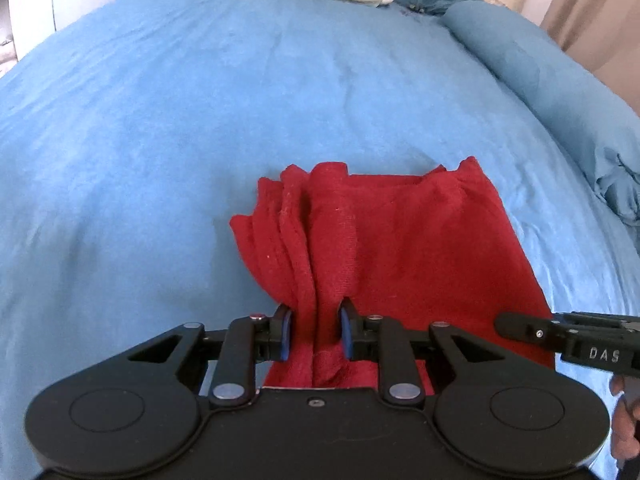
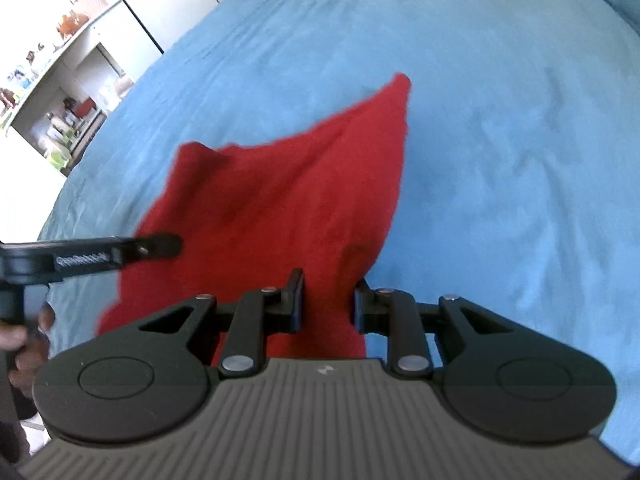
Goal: Fold small clothes
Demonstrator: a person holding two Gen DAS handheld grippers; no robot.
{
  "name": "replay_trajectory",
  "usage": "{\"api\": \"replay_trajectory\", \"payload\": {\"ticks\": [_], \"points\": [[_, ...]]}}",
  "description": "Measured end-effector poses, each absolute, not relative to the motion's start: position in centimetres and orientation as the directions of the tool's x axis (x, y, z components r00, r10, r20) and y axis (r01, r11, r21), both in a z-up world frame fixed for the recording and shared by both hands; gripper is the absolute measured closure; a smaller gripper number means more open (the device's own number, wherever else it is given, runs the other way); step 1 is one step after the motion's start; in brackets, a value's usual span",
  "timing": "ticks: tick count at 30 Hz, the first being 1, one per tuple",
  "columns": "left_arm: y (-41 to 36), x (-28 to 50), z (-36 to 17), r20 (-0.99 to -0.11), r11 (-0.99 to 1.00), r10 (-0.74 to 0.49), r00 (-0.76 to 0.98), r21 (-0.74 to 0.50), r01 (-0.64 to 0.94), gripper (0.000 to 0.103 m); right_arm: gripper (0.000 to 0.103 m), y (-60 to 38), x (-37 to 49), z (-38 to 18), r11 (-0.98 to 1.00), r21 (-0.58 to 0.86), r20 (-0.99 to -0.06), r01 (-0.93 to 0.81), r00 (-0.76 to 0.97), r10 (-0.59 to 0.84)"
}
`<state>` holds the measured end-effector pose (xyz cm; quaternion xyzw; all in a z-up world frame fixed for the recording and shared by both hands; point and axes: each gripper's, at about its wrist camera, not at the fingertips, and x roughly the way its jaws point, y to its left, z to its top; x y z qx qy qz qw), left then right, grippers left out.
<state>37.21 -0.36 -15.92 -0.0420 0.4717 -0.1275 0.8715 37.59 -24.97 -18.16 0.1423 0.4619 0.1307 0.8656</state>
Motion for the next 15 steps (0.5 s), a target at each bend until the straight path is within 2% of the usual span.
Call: {"api": "replay_trajectory", "payload": {"ticks": [3, 10, 11, 12, 14, 15], "points": [[-0.1, 37.0, -17.1, -0.788, 0.963, -0.257, 0.559, -0.161, 0.216, 0.062, 0.058, -26.2, 37.1, -20.2, 0.890, 0.443, -0.702, -0.103, 0.578, 0.416], [-0.4, 35.2, -17.4, -0.742, 0.968, -0.224, 0.632, -0.094, 0.233, 0.054, 0.052, -27.2, 35.8, -21.5, 0.875, 0.458, -0.626, -0.154, 0.643, 0.441], [-0.5, 34.8, -17.1, -0.734, 0.969, -0.221, 0.642, -0.089, 0.232, 0.055, 0.050, -27.2, 35.7, -21.3, 0.875, 0.459, -0.620, -0.155, 0.649, 0.441], [-0.6, 34.3, -16.5, -0.726, 0.971, -0.211, 0.654, -0.080, 0.224, 0.051, 0.042, -27.1, 35.5, -21.1, 0.877, 0.456, -0.618, -0.150, 0.656, 0.434], [-0.5, 32.5, -14.3, -0.692, 0.974, -0.205, 0.692, -0.071, 0.217, 0.038, 0.031, -27.5, 34.4, -19.4, 0.890, 0.434, -0.614, -0.140, 0.677, 0.406], [-0.4, 31.4, -13.1, -0.672, 0.975, -0.201, 0.713, -0.066, 0.212, 0.022, 0.019, -27.6, 33.5, -18.5, 0.891, 0.431, -0.600, -0.146, 0.691, 0.403]]}}
